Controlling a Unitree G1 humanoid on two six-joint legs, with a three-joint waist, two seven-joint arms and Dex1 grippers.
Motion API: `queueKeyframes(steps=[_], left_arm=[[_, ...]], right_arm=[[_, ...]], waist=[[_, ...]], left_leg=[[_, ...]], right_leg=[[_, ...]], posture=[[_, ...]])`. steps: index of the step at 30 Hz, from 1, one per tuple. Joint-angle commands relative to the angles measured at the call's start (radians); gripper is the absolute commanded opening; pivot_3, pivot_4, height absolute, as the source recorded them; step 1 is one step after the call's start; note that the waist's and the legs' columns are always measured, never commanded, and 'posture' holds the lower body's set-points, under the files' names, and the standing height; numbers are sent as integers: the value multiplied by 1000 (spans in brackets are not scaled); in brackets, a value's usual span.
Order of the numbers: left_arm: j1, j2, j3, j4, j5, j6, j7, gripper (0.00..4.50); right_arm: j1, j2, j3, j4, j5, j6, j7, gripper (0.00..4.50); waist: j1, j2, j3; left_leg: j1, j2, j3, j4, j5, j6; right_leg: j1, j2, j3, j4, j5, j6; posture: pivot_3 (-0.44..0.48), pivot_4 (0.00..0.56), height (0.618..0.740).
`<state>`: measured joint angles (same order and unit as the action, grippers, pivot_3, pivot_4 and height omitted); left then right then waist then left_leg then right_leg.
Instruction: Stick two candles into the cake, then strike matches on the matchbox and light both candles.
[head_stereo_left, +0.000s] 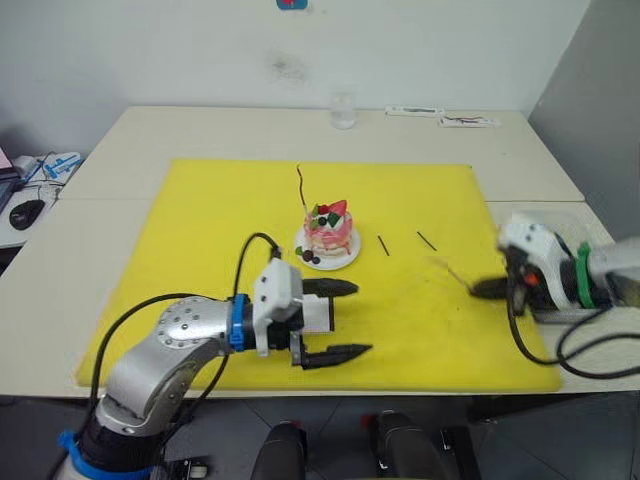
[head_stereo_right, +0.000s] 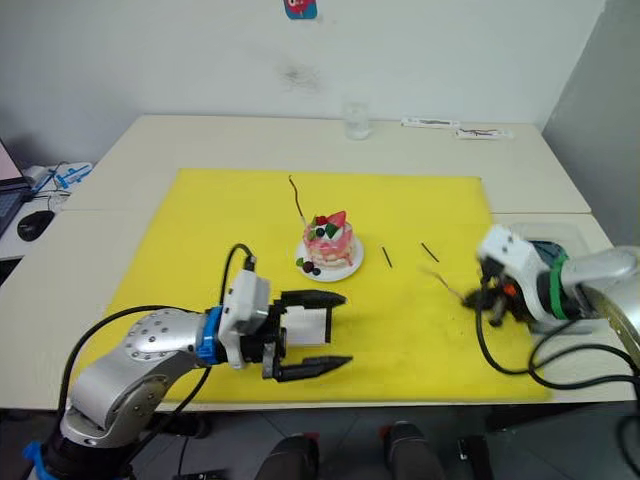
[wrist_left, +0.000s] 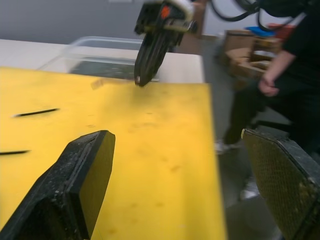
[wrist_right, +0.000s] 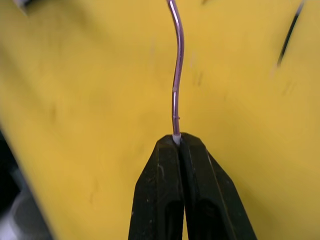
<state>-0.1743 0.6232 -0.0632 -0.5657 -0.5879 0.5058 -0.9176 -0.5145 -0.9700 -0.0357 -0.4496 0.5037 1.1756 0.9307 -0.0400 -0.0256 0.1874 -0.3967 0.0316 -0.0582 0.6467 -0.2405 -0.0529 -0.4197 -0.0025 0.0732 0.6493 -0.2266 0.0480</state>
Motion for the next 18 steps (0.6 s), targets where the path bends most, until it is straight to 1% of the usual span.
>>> queueKeyframes(steps=[1, 2, 3, 5, 9, 10, 14, 18], left_arm=[[-6, -48, 113, 37, 55, -96, 121, 4500], [-11, -57, 143, 49, 55, -100, 150, 4500], [-9, -48, 168, 58, 53, -102, 149, 4500], [-3, -16, 201, 67, 44, -91, 132, 4500], [-17, 7, 226, 69, -1, -50, 137, 4500], [-21, 11, 227, 66, -7, -40, 138, 4500], [-37, 28, 227, 55, -30, -10, 140, 4500], [-52, 35, 220, 46, -39, 6, 146, 4500]], right_arm=[[-59, 242, -90, -10, -8, -112, -222, 27], [-58, 327, -91, -6, -21, -198, -262, 27], [-52, 421, -85, 4, -27, -291, -292, 27], [-26, 594, -31, 48, -73, -502, -344, 27], [-4, 792, 19, 192, -128, -766, -384, 27], [-4, 826, 33, 239, -145, -840, -382, 27], [-12, 899, 70, 399, -202, -1036, -368, 27], [-11, 935, 91, 512, -237, -1169, -361, 27]], waist=[[1, 0, 0], [1, 0, 0], [2, 0, 0], [0, 0, 0], [3, 1, 0], [4, 1, 0], [5, 1, 0], [2, 1, 0]], left_leg=[[-1, 0, 0, 0, 0, 0], [0, 0, 0, 0, 0, 0], [-1, 0, 0, 0, 0, 0], [-1, 0, -1, 0, 0, 0], [-3, 0, -1, -2, 0, 0], [-3, 0, -1, -2, 0, 0], [-2, 0, 0, -1, 0, 0], [-1, 0, -1, -2, 0, 0]], right_leg=[[0, 0, 0, 0, 0, 0], [0, 0, 0, 0, 1, 1], [0, 0, 0, 0, 3, 3], [-1, 0, 0, 0, 4, 5], [-1, -1, -1, -1, 4, 4], [-1, -1, 0, -1, 4, 4], [-1, -1, -1, -1, 4, 5], [-1, 0, -1, 1, 4, 4]], posture=[[0, 150, 740], [0, 150, 740], [0, 150, 740], [0, 150, 740], [0, 150, 740], [0, 150, 740], [0, 150, 740], [0, 150, 740]])
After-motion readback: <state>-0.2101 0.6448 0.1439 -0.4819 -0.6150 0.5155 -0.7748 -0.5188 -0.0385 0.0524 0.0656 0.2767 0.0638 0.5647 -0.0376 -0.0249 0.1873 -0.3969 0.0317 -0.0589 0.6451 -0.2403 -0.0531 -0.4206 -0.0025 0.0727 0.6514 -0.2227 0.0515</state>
